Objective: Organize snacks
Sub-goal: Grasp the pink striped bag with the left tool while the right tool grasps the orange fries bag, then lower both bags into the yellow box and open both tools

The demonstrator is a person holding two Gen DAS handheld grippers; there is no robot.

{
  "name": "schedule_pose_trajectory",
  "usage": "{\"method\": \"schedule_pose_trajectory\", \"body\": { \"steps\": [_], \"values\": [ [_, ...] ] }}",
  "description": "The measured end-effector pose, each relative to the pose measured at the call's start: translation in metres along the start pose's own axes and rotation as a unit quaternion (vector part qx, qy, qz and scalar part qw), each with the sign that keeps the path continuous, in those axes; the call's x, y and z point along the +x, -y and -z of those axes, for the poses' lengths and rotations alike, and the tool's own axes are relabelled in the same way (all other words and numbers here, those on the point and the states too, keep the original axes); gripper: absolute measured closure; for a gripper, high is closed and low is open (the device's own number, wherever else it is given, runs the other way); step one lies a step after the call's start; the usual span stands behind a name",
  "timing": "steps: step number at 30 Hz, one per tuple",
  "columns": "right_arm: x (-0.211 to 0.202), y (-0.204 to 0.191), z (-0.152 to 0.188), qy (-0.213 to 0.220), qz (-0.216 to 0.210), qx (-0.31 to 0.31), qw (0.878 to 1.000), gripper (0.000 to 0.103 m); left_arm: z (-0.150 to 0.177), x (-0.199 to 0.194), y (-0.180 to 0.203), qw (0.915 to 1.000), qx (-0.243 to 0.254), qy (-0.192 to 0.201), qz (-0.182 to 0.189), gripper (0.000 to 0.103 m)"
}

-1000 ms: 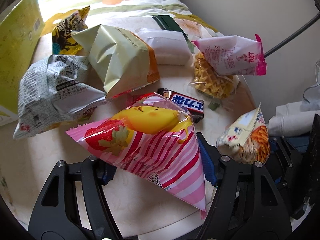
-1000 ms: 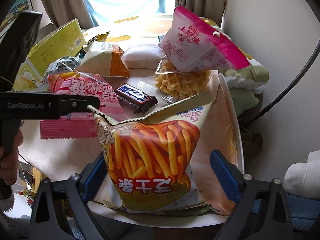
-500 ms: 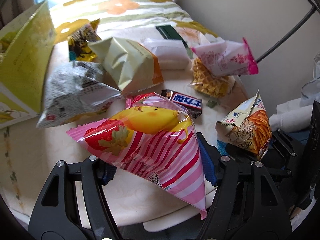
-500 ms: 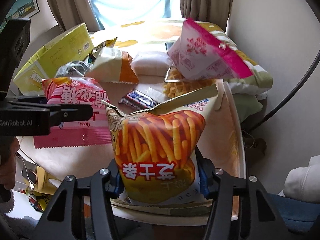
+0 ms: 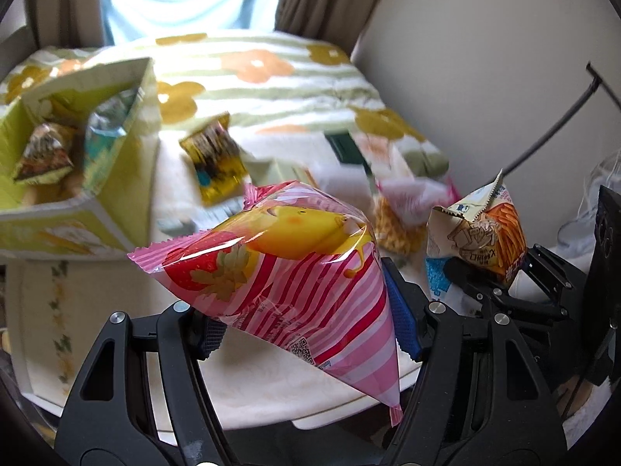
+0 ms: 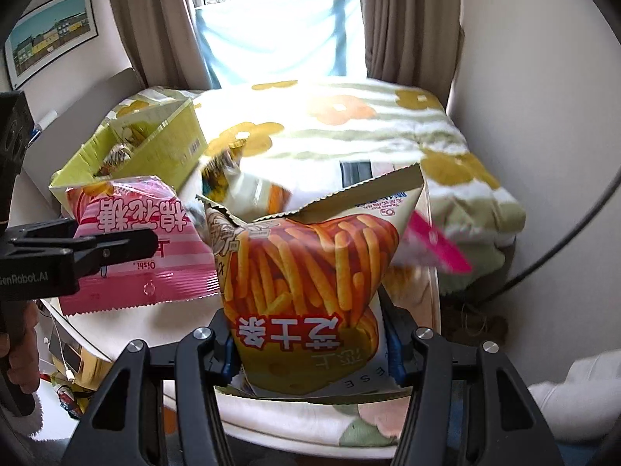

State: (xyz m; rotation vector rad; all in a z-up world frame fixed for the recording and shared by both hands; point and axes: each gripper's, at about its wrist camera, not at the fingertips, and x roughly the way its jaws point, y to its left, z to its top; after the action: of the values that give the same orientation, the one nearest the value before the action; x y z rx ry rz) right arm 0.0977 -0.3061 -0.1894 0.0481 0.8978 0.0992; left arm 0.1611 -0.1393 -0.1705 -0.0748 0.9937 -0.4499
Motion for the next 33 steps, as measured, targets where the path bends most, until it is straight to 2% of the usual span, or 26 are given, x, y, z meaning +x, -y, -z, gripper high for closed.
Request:
{"method": "schedule_pose_trajectory", "body": {
  "steps": [8, 14, 18, 25, 29, 33],
  "values": [
    [-0.007, -0.045, -0.060, 0.031, -0.007, -0.015, 0.999, 0.050, -0.046, -0.054, -0.062, 0.9975, -0.016, 0.067, -0.012, 0.037],
    [0.002, -0.099, -0.115, 0.056, -0.023, -0.022, 0.998, 0.050, -0.084, -0.087, -0.143, 0.9938, -0.035, 0.097, -0.041, 0.037],
    [0.021, -0.151, -0.151, 0.064, -0.042, -0.038, 0.996, 0.050, -0.104, -0.099, -0.203, 0.9913, -0.057, 0.103, -0.059, 0.037],
    [0.064, -0.219, -0.185, 0.054, -0.070, -0.045, 0.995, 0.050, -0.118, -0.097, -0.296, 0.9905, -0.072, 0.075, -0.090, 0.037],
    [0.087, -0.245, -0.188, 0.035, -0.076, -0.037, 0.996, 0.050, -0.116, -0.079, -0.327, 0.9912, -0.059, 0.043, -0.111, 0.037],
    [0.108, -0.260, -0.186, 0.006, -0.076, -0.028, 0.997, 0.050, -0.108, -0.058, -0.334, 0.9911, -0.028, 0.020, -0.128, 0.037]
  ]
}}
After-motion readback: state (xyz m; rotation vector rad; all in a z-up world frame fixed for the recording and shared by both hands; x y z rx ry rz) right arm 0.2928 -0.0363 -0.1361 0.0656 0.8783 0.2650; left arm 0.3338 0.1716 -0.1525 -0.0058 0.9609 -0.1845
